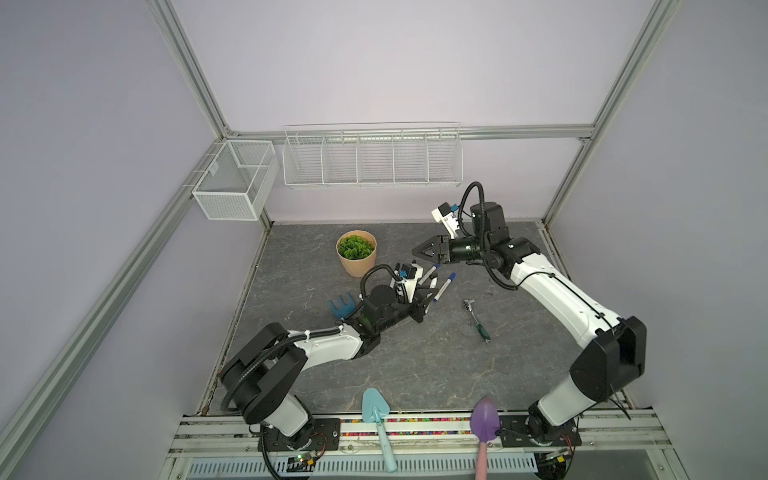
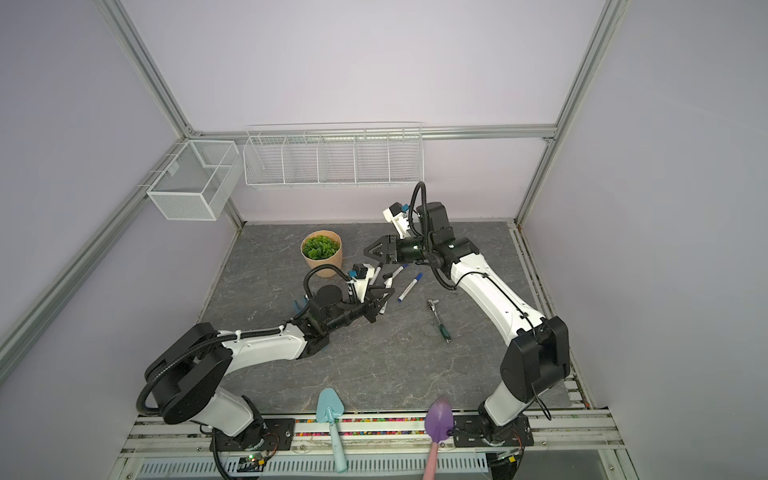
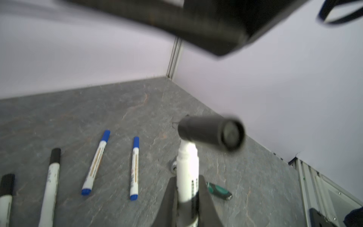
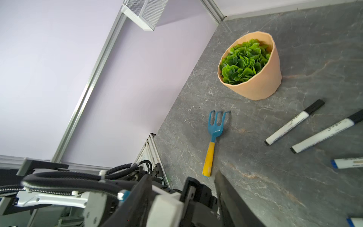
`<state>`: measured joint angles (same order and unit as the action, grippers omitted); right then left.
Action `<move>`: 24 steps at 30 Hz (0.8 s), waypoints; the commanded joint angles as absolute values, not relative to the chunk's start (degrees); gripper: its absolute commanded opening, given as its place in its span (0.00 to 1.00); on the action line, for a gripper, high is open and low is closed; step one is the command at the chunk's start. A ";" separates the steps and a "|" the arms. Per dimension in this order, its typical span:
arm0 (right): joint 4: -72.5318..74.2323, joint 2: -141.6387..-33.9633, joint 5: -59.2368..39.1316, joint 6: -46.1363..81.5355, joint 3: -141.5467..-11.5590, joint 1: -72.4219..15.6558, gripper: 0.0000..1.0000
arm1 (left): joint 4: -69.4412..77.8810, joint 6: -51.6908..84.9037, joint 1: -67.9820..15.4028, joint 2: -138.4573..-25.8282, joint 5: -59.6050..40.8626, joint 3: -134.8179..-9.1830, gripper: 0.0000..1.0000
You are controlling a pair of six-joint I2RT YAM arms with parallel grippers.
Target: Insert the pens into the pen caps
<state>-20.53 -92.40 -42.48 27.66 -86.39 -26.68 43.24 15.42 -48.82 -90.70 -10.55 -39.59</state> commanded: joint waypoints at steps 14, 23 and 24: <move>-27.77 -85.27 -30.44 25.46 -74.89 -21.82 0.56 | 49.77 17.50 -48.75 -96.59 -5.73 -35.68 0.00; -33.74 -88.71 -23.76 19.80 -73.55 -26.06 0.55 | 42.02 24.61 -44.56 -78.68 5.18 -29.94 0.00; -33.54 -88.99 -23.55 19.73 -73.89 -26.55 0.55 | 35.13 22.96 -44.56 -75.11 6.45 -31.56 0.00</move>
